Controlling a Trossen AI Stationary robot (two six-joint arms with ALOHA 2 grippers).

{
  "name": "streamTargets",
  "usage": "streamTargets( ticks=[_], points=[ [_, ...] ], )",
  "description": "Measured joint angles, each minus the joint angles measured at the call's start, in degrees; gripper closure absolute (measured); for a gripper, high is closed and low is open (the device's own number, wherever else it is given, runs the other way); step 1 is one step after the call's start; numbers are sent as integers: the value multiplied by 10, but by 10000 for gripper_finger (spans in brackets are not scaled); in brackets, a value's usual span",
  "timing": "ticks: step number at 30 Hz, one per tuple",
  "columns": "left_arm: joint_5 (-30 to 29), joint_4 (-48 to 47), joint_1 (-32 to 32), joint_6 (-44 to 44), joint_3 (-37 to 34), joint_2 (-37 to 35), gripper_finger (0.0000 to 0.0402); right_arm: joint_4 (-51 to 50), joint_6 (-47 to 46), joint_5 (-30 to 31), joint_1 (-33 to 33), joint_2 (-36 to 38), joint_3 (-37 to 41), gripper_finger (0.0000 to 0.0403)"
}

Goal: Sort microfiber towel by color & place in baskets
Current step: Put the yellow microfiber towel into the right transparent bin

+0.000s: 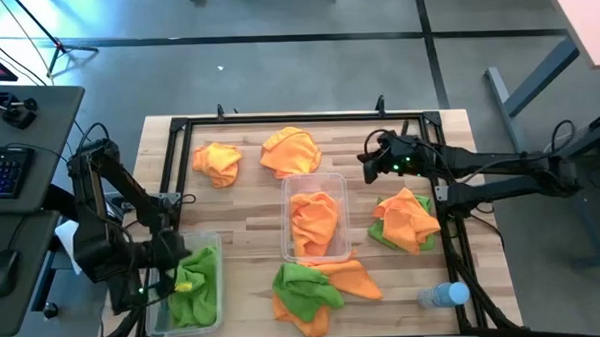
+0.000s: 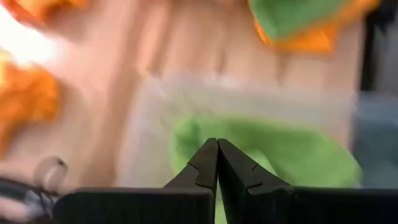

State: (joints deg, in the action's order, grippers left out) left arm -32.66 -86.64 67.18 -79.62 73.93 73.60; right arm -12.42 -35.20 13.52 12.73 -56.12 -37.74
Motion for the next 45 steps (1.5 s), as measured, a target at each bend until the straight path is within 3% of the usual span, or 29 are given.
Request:
streamTargets(
  ticks=[5,9,14,17,20,27,30,34,39,45],
  points=[
    [-70,-35,-53,-10,0,-4,401,139,58,0,2,-58,0,403],
    [-102,-35,-114,43,0,-20,401,263,98,-1,12,-92,0,403],
    [-114,-31,-200,115,0,-51,401,263,144,-2,23,-126,-46,398],
    [-114,-18,-249,157,0,-67,401,185,203,-2,23,-132,-99,392],
    [-115,13,-292,213,0,-81,401,34,219,0,23,-134,-173,389],
    [-113,118,-388,353,0,-81,401,-412,75,-2,21,-133,-356,388],
    [-86,192,-431,439,0,-66,401,-551,25,1,7,-133,-400,380],
    [-60,259,-481,535,0,-38,401,-631,-52,5,-33,-120,-411,349],
    [-56,271,-543,591,-1,-8,401,-683,-206,33,-128,-92,-370,298],
    [45,310,-616,671,-1,-3,401,-737,-435,19,-259,-66,-306,251]
  ],
)
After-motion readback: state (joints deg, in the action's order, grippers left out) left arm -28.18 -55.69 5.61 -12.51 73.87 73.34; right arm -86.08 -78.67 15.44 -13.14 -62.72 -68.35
